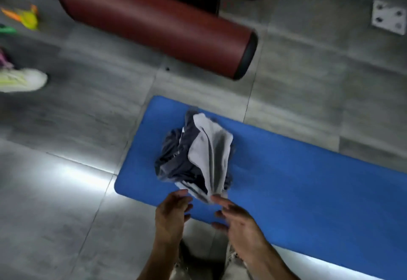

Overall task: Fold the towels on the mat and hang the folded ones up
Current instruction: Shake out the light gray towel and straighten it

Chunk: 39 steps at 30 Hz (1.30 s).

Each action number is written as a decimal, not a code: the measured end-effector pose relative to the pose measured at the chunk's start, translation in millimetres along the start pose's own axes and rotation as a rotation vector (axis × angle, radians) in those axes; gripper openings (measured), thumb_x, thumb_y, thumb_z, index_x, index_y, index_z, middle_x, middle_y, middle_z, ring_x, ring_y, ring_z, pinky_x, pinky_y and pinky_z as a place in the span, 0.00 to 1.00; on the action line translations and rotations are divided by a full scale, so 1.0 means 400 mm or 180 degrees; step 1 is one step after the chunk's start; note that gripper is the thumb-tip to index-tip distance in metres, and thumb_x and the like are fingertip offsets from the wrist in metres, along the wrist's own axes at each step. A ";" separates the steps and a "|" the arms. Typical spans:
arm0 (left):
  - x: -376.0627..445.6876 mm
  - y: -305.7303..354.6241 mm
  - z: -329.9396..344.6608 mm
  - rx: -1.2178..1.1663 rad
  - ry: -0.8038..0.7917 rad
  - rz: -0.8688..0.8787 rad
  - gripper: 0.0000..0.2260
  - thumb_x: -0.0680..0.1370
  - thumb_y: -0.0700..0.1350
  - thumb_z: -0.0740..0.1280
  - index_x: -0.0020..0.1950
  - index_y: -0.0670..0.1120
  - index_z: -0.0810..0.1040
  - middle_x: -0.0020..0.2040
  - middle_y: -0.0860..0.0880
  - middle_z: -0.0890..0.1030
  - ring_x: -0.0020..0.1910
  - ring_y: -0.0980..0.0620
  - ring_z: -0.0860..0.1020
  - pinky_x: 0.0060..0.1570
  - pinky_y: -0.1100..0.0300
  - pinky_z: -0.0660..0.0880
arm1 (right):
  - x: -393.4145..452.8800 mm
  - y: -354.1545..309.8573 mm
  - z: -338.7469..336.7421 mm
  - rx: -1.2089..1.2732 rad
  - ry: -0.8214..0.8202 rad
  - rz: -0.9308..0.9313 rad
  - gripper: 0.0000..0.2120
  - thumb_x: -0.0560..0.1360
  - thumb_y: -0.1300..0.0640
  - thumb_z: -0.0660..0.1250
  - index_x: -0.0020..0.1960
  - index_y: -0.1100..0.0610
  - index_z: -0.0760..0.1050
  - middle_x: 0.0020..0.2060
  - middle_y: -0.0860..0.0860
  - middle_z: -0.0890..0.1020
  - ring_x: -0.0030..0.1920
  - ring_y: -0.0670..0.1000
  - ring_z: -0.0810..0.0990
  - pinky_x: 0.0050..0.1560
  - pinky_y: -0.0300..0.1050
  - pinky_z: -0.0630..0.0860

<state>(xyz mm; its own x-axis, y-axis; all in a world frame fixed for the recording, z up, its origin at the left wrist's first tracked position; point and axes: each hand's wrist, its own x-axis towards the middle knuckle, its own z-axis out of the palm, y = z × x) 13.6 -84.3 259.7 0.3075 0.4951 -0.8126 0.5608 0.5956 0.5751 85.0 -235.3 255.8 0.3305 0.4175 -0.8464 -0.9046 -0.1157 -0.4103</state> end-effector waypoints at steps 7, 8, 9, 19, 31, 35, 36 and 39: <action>-0.392 0.235 0.033 0.1260 -0.0926 0.1447 0.25 0.69 0.33 0.72 0.56 0.59 0.73 0.53 0.59 0.77 0.47 0.63 0.76 0.47 0.77 0.70 | -0.507 -0.327 0.184 0.0115 -0.0773 -0.1216 0.22 0.60 0.48 0.80 0.48 0.62 0.85 0.56 0.59 0.83 0.55 0.56 0.81 0.58 0.53 0.77; -0.443 0.263 0.031 0.1383 -0.0877 0.1703 0.23 0.70 0.35 0.73 0.56 0.57 0.72 0.51 0.64 0.76 0.46 0.65 0.75 0.47 0.79 0.67 | -0.574 -0.363 0.201 0.0046 -0.0779 -0.1383 0.22 0.62 0.48 0.79 0.50 0.62 0.85 0.57 0.60 0.82 0.57 0.56 0.81 0.59 0.53 0.76; -0.487 0.290 0.031 0.1408 -0.0845 0.2023 0.17 0.71 0.39 0.73 0.53 0.56 0.74 0.44 0.65 0.77 0.43 0.66 0.75 0.44 0.77 0.68 | -0.637 -0.396 0.215 -0.0014 -0.0767 -0.1536 0.23 0.63 0.48 0.78 0.51 0.62 0.84 0.57 0.60 0.82 0.57 0.56 0.80 0.60 0.52 0.76; -0.908 0.482 0.088 0.0871 -0.1736 0.2022 0.08 0.78 0.53 0.65 0.49 0.51 0.81 0.46 0.52 0.84 0.47 0.53 0.81 0.49 0.50 0.76 | -1.065 -0.488 0.189 -0.0340 0.0482 -0.2834 0.19 0.75 0.67 0.65 0.65 0.59 0.74 0.61 0.55 0.81 0.57 0.56 0.81 0.55 0.52 0.77; -1.351 0.414 0.328 0.0524 -0.2423 0.1611 0.24 0.68 0.69 0.67 0.60 0.59 0.78 0.60 0.54 0.81 0.62 0.50 0.77 0.67 0.44 0.68 | -1.298 -0.211 -0.125 0.0365 0.0649 -0.2213 0.31 0.59 0.40 0.80 0.55 0.59 0.82 0.52 0.58 0.84 0.50 0.55 0.81 0.53 0.51 0.76; -1.479 0.327 0.440 0.0490 -0.2251 0.1680 0.12 0.74 0.49 0.71 0.57 0.53 0.79 0.54 0.51 0.84 0.55 0.50 0.81 0.59 0.45 0.75 | -1.465 -0.225 -0.307 0.0874 0.0685 -0.2612 0.25 0.60 0.43 0.81 0.47 0.60 0.83 0.46 0.59 0.84 0.44 0.51 0.82 0.42 0.39 0.77; -1.505 0.300 0.470 0.0442 -0.2183 0.1639 0.13 0.74 0.44 0.72 0.58 0.50 0.78 0.53 0.50 0.84 0.55 0.49 0.81 0.59 0.45 0.76 | -1.516 -0.234 -0.364 0.0942 0.0659 -0.2665 0.19 0.64 0.45 0.78 0.46 0.59 0.82 0.45 0.58 0.84 0.44 0.51 0.81 0.41 0.39 0.77; -1.553 0.225 0.549 0.0397 -0.1971 0.1449 0.13 0.73 0.39 0.72 0.57 0.45 0.78 0.52 0.46 0.84 0.53 0.47 0.82 0.60 0.46 0.75 | -1.645 -0.264 -0.513 0.1077 0.0464 -0.2739 0.10 0.75 0.54 0.66 0.50 0.60 0.80 0.46 0.58 0.84 0.46 0.54 0.82 0.44 0.43 0.80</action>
<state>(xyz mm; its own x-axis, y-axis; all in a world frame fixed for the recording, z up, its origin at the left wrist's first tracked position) 41.9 -477.0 795.4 0.8810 0.2084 -0.4248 0.3474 0.3247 0.8797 18.5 -682.6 786.5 0.9326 0.1179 -0.3410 -0.3558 0.4586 -0.8143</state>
